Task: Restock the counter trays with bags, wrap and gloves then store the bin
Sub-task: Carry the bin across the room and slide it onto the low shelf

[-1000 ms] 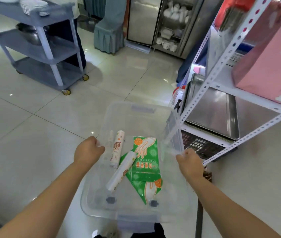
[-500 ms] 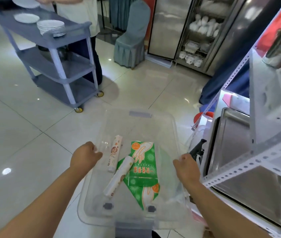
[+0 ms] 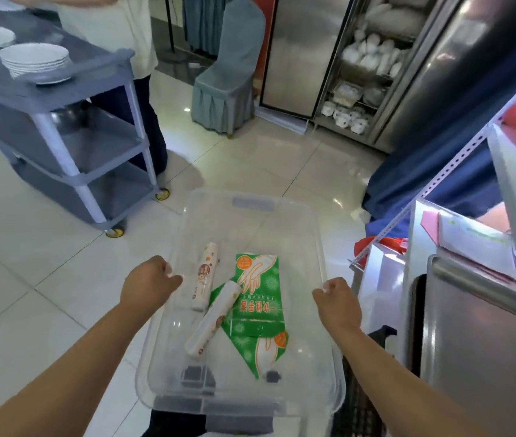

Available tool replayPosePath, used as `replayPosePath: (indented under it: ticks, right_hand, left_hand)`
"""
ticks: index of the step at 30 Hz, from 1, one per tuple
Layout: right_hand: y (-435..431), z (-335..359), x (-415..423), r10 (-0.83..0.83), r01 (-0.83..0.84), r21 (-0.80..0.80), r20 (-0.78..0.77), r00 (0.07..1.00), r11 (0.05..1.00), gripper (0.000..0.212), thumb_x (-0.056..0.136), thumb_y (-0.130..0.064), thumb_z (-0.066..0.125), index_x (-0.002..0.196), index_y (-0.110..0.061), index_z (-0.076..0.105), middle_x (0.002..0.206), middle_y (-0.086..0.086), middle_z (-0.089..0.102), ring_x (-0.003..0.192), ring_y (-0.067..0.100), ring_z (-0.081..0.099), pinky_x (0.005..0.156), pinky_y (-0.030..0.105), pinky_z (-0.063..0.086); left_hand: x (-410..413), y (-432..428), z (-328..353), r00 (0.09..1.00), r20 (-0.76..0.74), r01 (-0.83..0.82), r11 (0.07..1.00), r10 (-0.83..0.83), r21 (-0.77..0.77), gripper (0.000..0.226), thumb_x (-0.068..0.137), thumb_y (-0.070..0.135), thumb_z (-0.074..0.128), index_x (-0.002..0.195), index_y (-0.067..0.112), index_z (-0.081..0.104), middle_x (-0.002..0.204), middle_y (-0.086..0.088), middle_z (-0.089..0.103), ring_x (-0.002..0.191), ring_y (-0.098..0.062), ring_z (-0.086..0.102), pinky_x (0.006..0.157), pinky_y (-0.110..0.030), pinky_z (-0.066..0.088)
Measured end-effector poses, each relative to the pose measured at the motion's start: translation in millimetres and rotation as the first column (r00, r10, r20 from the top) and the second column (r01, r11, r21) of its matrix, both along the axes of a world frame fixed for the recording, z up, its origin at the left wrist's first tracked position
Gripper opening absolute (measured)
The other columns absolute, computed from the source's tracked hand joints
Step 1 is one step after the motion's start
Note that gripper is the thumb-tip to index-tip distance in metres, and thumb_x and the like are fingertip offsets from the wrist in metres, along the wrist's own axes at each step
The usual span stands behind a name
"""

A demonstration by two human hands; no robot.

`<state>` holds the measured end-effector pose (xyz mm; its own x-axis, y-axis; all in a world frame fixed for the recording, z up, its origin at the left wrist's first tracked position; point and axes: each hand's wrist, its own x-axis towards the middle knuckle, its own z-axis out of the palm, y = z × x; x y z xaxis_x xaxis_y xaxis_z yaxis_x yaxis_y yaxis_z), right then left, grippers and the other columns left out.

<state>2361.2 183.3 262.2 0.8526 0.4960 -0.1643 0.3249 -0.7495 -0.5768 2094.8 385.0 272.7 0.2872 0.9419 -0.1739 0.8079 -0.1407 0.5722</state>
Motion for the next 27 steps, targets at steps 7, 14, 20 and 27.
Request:
replayPosePath:
  ticks: [7,14,20,27]
  right_hand:
    - [100.3,11.8,59.2,-0.173,0.173,0.003,0.0,0.985,0.985,0.021,0.082,-0.023,0.059,0.099,-0.013,0.054,0.093,0.003,0.061,0.08,0.019,0.057,0.074,0.031,0.045]
    - [157.1,4.3,129.9,-0.31,0.311,0.04,-0.023,0.951,0.95,0.025,0.084,-0.023,0.059,0.107,-0.014,0.054,0.091,-0.004,0.055,0.077,0.015,0.054,0.069,0.026,0.039]
    - [190.1,-16.0,219.9,-0.362,0.365,0.07,-0.052,0.931,0.928,0.011,0.084,-0.024,0.06,0.092,-0.021,0.053,0.088,-0.001,0.063,0.067,0.008,0.055,0.056,0.019,0.039]
    - [216.1,-16.3,312.6,-0.445,0.447,0.024,-0.059,0.894,0.894,0.013,0.084,-0.027,0.059,0.088,-0.021,0.049,0.086,-0.001,0.059,0.072,0.014,0.055,0.067,0.027,0.042]
  left_hand:
    - [90.6,136.4,11.1,0.987,-0.006,0.16,0.987,-0.16,-0.01,0.022,0.075,0.025,0.068,0.086,0.012,0.054,0.073,-0.003,0.057,0.068,-0.02,0.052,0.059,-0.027,0.037]
    - [200.3,223.4,20.8,0.952,-0.019,0.306,0.952,-0.306,-0.01,0.024,0.076,0.025,0.066,0.091,0.009,0.055,0.079,-0.006,0.06,0.075,-0.026,0.057,0.067,-0.03,0.041]
    - [309.4,269.6,14.2,0.926,-0.008,0.378,0.925,-0.378,-0.027,0.021,0.075,0.022,0.067,0.087,0.009,0.055,0.076,-0.004,0.058,0.075,-0.026,0.057,0.065,-0.029,0.041]
    - [422.6,305.7,20.8,0.896,-0.044,0.441,0.897,-0.442,-0.021,0.02,0.076,0.024,0.067,0.085,0.013,0.054,0.07,0.002,0.056,0.069,-0.019,0.055,0.057,-0.028,0.035]
